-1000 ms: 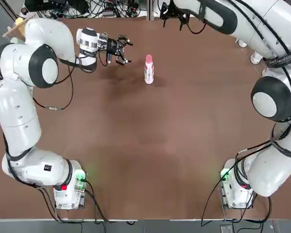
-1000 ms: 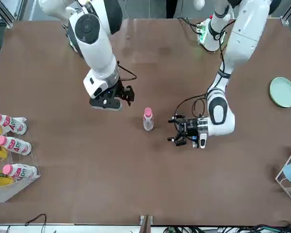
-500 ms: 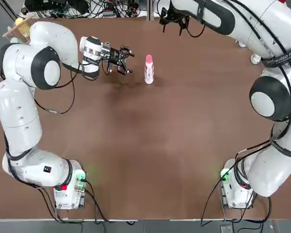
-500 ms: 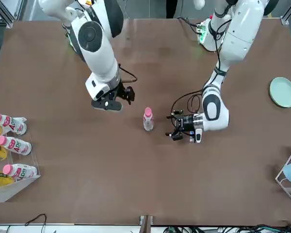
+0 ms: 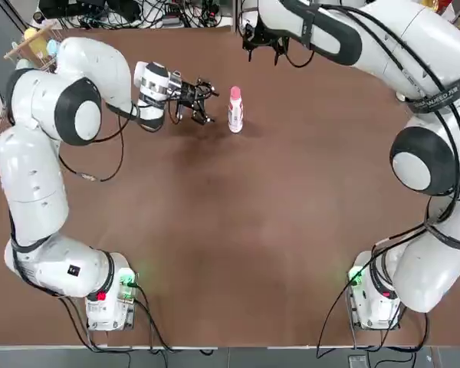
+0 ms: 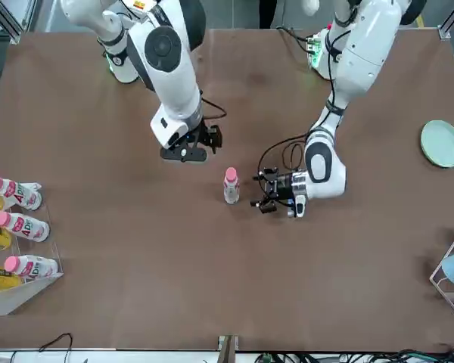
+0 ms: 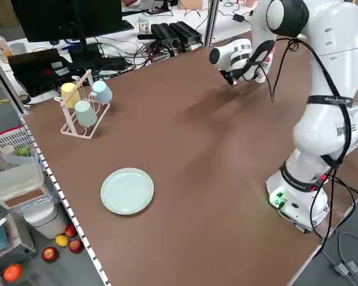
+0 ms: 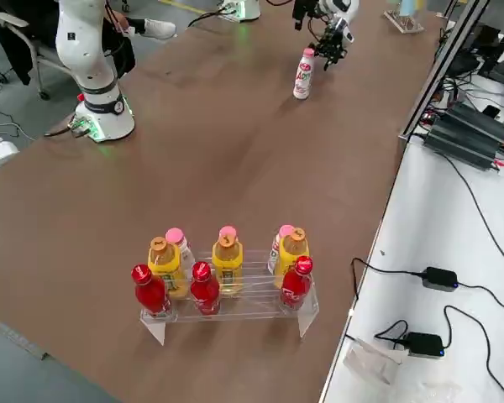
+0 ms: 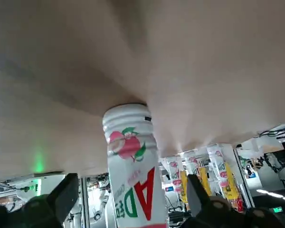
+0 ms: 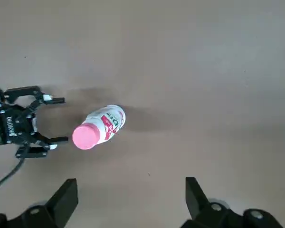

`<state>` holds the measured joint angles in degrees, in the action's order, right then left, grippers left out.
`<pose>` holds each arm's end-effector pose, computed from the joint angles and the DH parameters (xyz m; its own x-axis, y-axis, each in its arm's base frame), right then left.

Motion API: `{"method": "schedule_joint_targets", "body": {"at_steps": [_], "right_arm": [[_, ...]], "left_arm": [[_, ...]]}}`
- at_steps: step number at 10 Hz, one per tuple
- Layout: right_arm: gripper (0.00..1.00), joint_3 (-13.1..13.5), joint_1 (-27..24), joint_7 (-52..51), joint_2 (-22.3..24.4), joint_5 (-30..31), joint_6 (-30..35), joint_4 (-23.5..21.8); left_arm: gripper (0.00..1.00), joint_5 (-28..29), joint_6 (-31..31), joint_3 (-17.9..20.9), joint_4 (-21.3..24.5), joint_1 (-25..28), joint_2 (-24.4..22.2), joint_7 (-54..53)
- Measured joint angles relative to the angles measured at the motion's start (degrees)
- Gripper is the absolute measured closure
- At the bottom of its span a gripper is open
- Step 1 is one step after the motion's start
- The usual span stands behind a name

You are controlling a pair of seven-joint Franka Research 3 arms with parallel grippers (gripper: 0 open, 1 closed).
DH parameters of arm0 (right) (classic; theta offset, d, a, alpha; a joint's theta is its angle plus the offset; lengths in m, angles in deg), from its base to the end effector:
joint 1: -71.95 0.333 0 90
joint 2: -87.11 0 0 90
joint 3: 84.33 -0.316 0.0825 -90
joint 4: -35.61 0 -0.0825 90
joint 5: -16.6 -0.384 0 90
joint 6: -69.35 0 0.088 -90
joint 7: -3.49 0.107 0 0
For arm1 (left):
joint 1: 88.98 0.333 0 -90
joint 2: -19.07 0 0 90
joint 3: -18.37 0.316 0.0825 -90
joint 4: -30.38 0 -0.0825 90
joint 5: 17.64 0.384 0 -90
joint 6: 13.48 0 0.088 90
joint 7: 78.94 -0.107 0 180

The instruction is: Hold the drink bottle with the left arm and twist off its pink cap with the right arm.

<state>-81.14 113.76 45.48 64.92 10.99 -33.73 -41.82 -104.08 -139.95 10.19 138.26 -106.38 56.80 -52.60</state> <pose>0.5239 0.4374 0.5107 0.9973 -0.0730 -0.0057 -0.0732 -0.9926 -0.0964 0.5457 -0.2955 0.1568 0.2632 0.4141 -0.8714 0.9622 -0.1785 0.2058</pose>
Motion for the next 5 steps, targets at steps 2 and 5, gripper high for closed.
{"method": "schedule_joint_targets", "body": {"at_steps": [2, 5], "right_arm": [[0.00, 0.0, 0.5, 0.0, -0.1, 0.0, -1.8, 1.2], [0.00, 0.0, 1.5, 0.1, -1.6, 0.0, -1.8, 1.2]], "left_arm": [[0.00, -2.0, -1.3, 0.0, 0.0, -2.0, 1.6, -3.0], [0.00, -2.3, -1.4, 0.0, 0.0, -2.4, 2.7, -3.8]]}}
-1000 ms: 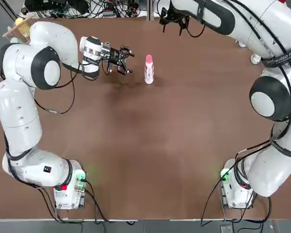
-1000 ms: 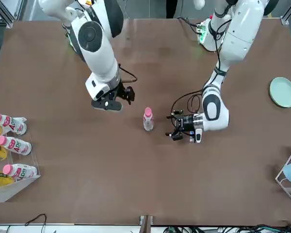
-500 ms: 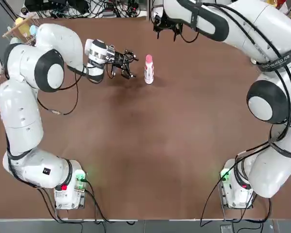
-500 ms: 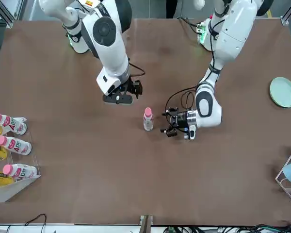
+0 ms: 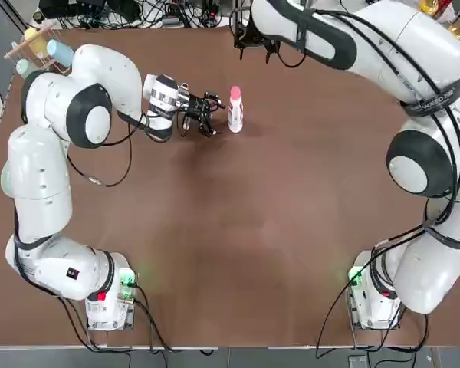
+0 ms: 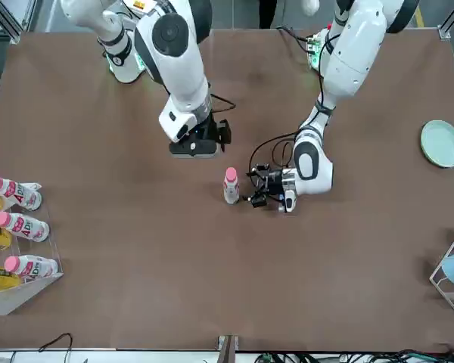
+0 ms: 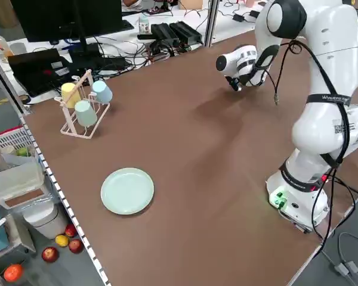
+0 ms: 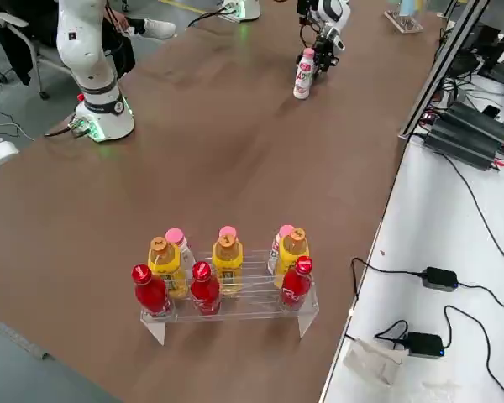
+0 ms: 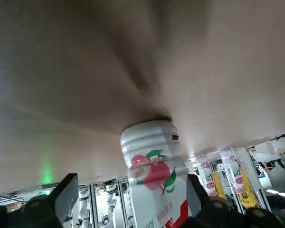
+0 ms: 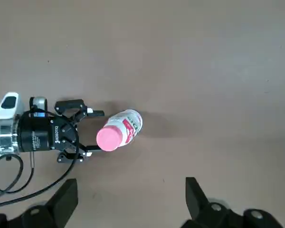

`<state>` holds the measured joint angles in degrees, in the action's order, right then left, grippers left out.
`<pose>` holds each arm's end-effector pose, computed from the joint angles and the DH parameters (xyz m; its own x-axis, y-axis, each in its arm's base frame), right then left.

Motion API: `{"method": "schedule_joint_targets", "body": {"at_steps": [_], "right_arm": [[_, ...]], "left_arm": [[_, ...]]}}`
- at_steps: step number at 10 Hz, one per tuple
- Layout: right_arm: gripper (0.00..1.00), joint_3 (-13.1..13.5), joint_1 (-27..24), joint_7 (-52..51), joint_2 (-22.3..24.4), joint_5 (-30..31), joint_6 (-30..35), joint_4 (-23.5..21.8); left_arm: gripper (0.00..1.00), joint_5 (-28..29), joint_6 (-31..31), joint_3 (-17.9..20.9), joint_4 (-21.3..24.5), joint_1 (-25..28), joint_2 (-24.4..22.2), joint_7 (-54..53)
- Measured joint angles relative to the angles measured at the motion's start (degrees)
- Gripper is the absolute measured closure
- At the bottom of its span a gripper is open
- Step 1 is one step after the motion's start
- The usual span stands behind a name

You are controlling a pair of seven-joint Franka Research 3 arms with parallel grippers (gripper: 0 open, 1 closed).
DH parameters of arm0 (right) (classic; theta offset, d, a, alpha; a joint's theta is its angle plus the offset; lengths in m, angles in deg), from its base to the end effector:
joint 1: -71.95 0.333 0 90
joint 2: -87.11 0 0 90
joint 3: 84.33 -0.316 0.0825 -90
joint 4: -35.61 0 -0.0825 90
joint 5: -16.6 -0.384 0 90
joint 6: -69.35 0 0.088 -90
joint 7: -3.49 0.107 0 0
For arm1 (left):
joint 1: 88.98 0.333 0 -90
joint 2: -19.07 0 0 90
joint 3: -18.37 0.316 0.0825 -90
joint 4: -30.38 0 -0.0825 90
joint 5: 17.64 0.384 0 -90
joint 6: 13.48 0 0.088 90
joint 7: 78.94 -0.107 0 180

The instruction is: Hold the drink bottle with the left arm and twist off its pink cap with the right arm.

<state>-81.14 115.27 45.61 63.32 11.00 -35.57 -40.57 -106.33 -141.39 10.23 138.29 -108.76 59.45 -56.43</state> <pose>0.5196 0.4577 0.5052 0.9986 -0.0509 0.0145 -0.0489 -0.9924 -0.1125 0.5276 -0.3122 0.1283 0.2840 0.4168 -0.8635 0.9549 -0.2045 0.2154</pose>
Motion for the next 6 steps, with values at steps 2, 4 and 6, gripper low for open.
{"method": "schedule_joint_targets", "body": {"at_steps": [2, 4, 6], "right_arm": [[0.00, 0.0, 1.3, 0.1, -2.8, 0.0, -1.5, 0.2], [0.00, 0.1, 3.0, 2.0, -5.2, 0.1, -2.7, 0.6], [0.00, 0.1, 3.5, 5.2, -5.9, 0.2, -5.8, 0.8]], "left_arm": [[0.00, 0.0, 0.0, 0.0, 0.0, -0.1, 0.0, 0.0], [0.00, -1.0, -0.1, -0.1, 0.0, -1.1, 0.0, 0.0], [0.00, -1.7, -0.6, -0.1, 0.0, -2.2, 0.2, 0.0]]}}
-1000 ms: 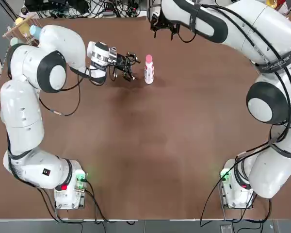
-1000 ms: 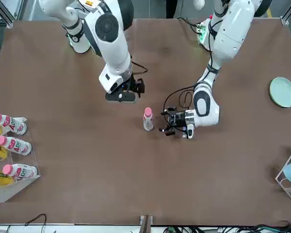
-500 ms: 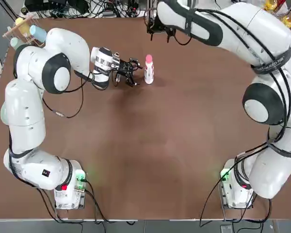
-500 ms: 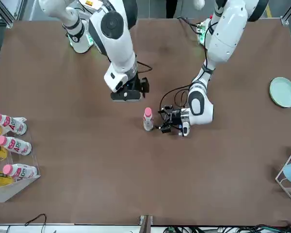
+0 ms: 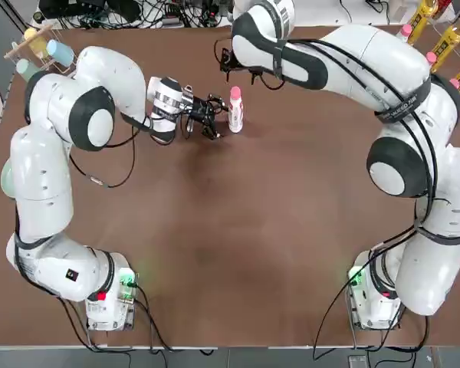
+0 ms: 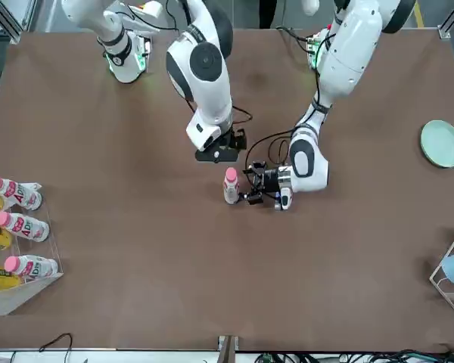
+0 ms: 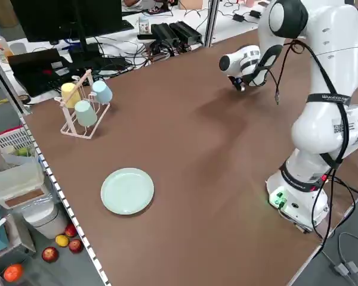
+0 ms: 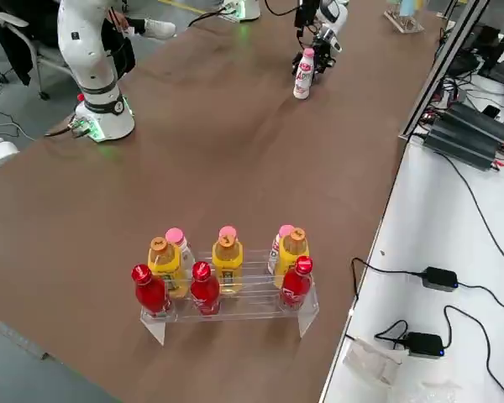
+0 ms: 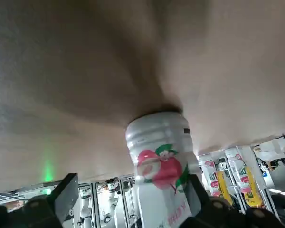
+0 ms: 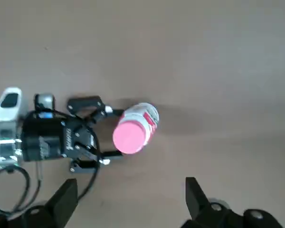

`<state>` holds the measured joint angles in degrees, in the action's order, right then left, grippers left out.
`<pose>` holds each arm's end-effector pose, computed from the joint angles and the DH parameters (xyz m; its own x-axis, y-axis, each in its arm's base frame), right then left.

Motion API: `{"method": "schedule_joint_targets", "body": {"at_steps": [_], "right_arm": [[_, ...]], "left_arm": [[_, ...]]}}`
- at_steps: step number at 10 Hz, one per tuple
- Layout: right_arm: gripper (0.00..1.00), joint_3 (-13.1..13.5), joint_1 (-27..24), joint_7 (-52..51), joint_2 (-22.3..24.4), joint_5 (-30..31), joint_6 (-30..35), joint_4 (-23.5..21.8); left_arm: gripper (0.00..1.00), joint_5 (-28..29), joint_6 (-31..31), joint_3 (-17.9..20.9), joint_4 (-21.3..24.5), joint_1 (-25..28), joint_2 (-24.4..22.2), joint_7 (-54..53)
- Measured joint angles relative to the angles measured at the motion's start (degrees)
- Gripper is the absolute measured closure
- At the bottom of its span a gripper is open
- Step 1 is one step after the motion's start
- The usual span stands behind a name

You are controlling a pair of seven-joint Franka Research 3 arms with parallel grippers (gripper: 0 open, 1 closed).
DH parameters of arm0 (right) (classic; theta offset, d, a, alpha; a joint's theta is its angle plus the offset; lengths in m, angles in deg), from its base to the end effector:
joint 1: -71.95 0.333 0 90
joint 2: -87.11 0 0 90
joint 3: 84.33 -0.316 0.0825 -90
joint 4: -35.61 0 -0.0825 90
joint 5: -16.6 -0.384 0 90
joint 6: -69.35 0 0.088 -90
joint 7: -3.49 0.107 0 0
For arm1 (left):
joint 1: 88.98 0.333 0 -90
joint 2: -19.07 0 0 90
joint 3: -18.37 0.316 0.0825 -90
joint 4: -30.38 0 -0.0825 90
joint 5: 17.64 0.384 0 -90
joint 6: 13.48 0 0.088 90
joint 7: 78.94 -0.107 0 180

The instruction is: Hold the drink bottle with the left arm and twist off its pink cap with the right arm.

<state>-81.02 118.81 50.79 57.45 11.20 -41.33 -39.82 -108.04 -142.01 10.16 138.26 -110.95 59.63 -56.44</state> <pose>0.5100 0.5059 0.4491 0.9960 -0.0865 0.0203 -0.0836 -0.9900 -0.1140 0.5161 -0.3318 0.1268 0.2805 0.4106 -0.8676 0.9549 -0.2114 0.2086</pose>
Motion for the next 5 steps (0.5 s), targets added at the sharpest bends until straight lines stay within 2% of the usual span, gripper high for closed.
{"method": "schedule_joint_targets", "body": {"at_steps": [5], "right_arm": [[0.00, 0.1, 0.0, 1.0, -1.2, 2.8, -1.0, 0.0]], "left_arm": [[0.00, -0.2, -0.1, 0.0, -0.1, -0.1, 0.1, 0.0]]}}
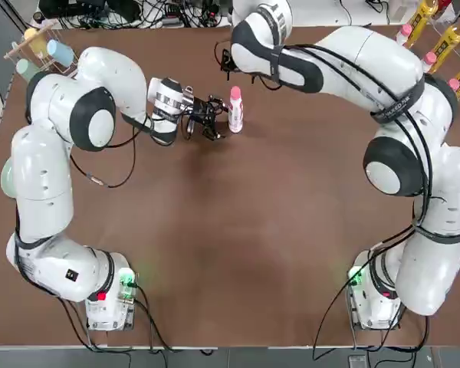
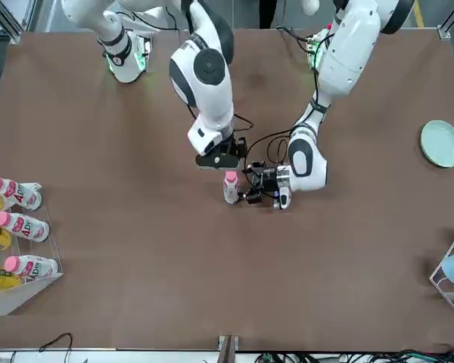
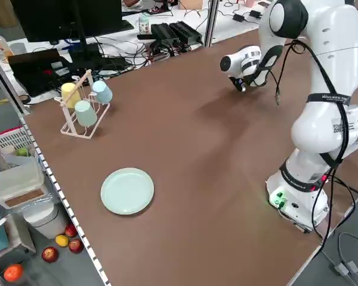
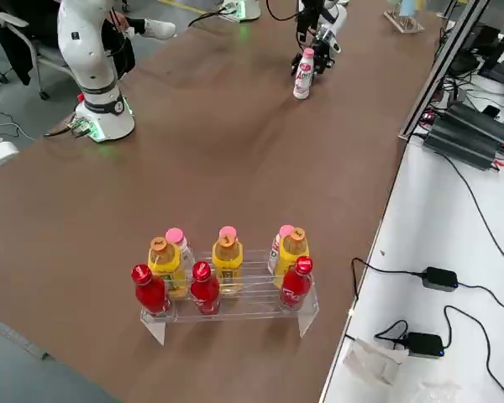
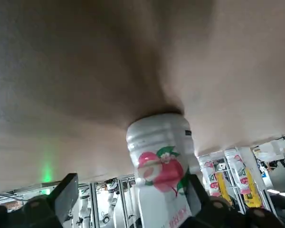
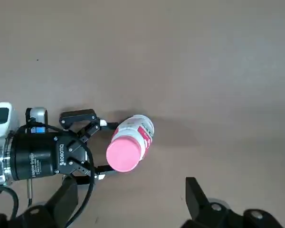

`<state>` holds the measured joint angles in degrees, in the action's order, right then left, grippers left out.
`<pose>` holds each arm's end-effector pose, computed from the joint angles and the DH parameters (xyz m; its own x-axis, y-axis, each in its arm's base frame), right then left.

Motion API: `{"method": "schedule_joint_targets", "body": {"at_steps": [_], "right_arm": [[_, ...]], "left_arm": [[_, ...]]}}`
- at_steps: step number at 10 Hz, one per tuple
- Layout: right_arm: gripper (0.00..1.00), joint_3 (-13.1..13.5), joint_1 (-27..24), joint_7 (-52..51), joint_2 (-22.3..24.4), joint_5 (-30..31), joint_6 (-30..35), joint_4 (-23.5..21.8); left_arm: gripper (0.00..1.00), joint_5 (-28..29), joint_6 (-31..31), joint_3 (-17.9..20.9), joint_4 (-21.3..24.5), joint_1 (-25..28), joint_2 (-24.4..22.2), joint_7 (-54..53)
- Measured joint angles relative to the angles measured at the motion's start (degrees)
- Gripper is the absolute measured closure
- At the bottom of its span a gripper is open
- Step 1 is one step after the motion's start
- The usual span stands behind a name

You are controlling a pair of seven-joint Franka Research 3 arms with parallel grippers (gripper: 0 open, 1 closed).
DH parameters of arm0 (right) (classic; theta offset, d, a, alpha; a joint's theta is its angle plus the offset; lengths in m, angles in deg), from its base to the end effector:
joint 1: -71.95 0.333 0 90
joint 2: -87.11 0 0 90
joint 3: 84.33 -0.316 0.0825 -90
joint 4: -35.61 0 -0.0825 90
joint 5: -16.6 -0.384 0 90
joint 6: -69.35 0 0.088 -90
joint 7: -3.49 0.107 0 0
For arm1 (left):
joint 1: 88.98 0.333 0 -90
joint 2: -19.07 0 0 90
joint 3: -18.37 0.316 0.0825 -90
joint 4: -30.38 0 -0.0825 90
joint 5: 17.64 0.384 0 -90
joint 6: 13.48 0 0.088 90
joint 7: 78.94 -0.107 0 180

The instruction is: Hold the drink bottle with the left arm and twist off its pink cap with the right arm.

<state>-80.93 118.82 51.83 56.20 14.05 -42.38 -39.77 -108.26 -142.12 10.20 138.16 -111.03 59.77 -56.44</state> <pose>0.5159 0.5059 0.4355 0.9943 -0.0915 0.0544 -0.0871 -0.9930 -0.0796 0.5162 -0.3320 0.1258 0.2780 0.4119 -0.8678 0.9559 -0.2081 0.2075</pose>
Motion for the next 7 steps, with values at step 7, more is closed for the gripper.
{"method": "schedule_joint_targets", "body": {"at_steps": [7], "right_arm": [[0.15, 0.0, 1.8, 7.1, -1.3, 2.6, -0.1, 0.1]], "left_arm": [[0.00, -0.1, 0.0, 0.0, -0.5, 0.0, 0.1, 0.0]]}}
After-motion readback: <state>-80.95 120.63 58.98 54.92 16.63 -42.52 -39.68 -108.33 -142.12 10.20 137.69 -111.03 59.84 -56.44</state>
